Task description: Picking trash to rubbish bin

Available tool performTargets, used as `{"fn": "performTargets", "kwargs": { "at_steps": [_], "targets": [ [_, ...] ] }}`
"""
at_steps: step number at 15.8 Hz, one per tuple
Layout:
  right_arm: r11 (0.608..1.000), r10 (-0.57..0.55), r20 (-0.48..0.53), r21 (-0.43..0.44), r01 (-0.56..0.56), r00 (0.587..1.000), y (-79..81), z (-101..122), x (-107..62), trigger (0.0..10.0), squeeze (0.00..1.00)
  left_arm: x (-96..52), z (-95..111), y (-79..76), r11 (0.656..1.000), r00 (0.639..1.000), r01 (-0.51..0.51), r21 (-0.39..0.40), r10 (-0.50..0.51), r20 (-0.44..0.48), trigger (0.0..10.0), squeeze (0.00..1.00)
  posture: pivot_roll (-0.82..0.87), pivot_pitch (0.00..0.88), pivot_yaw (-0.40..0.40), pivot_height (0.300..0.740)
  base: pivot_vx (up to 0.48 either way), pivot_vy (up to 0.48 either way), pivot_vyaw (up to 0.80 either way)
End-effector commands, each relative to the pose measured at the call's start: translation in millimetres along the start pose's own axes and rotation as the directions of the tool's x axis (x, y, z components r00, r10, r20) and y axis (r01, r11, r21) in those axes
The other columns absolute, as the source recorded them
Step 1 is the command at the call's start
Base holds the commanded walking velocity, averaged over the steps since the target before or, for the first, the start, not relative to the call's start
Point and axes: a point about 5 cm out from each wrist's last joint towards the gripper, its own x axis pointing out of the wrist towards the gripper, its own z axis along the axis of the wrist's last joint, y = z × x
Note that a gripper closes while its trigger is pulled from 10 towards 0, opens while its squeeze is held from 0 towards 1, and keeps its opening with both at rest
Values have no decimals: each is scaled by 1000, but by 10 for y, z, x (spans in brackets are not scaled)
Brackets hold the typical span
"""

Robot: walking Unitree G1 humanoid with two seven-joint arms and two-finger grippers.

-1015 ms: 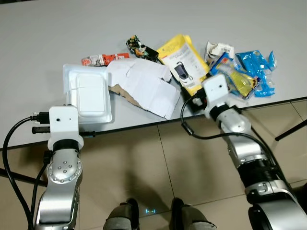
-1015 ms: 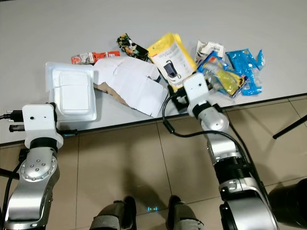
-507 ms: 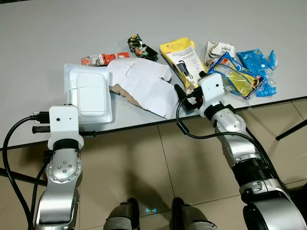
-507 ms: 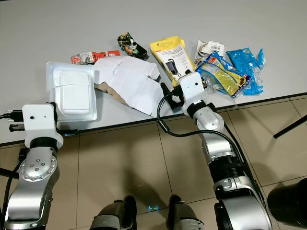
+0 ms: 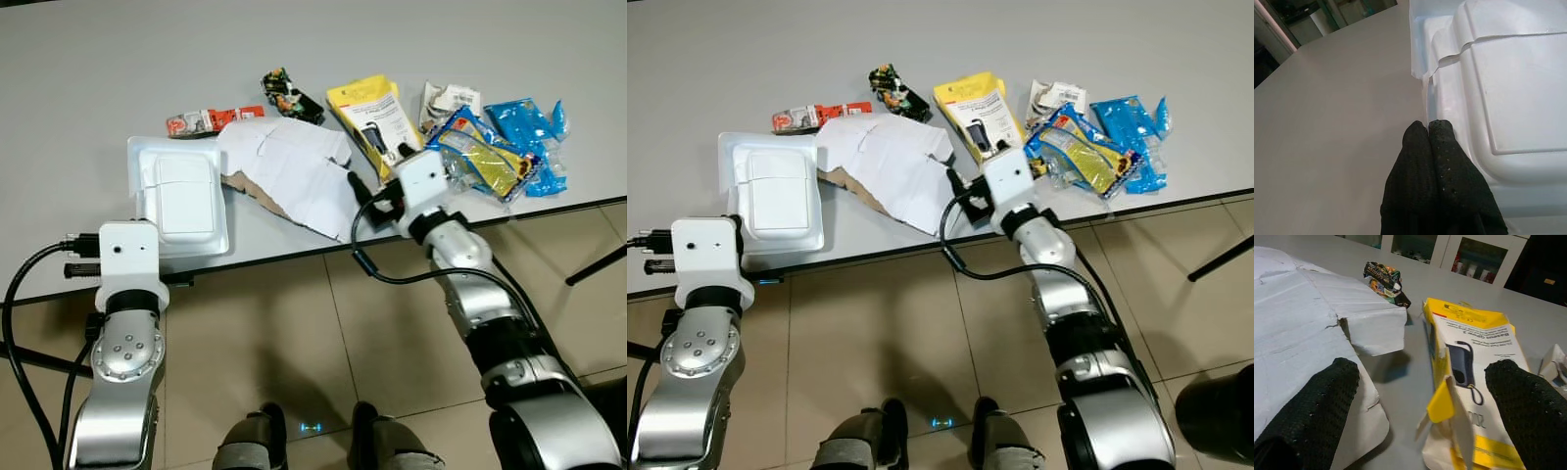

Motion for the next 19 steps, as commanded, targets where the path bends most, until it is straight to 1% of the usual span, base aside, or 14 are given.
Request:
{"fn": "performTargets", "kwargs": {
  "at_steps": [1,4,9,10,12,19],
  "targets": [
    [1000,2,-2,-15,-2,1000,28,-16,13,10000,0,-48,-12,63,1000,1000,-8,21,8,-12,2157,0,59,305,44,740,0,0,0],
    [1000,-6,-17,-25,5,1000,50,-53,61,10000,0,-123,-15,121,999,1000,-12,36,13,-27,2157,0,93,327,52,740,0,0,0],
    [999,-28,-18,-36,27,999,33,-55,111,10000,0,-174,-12,174,999,999,-17,48,19,-43,2039,0,112,343,61,740,0,0,0],
    [998,-49,-19,-26,49,999,13,-58,115,3569,0,-183,-13,165,999,999,-14,47,16,-47,2039,0,113,344,63,740,0,0,0],
    [998,-60,-18,-24,59,998,4,-66,115,0,0,-185,-7,159,999,999,-12,47,14,-48,2078,0,116,345,66,740,0,0,0],
    [999,-52,-15,-1,52,999,92,-105,107,0,0,-188,8,177,999,998,-15,50,18,-52,2000,0,126,345,64,740,0,0,0]
  ]
}}
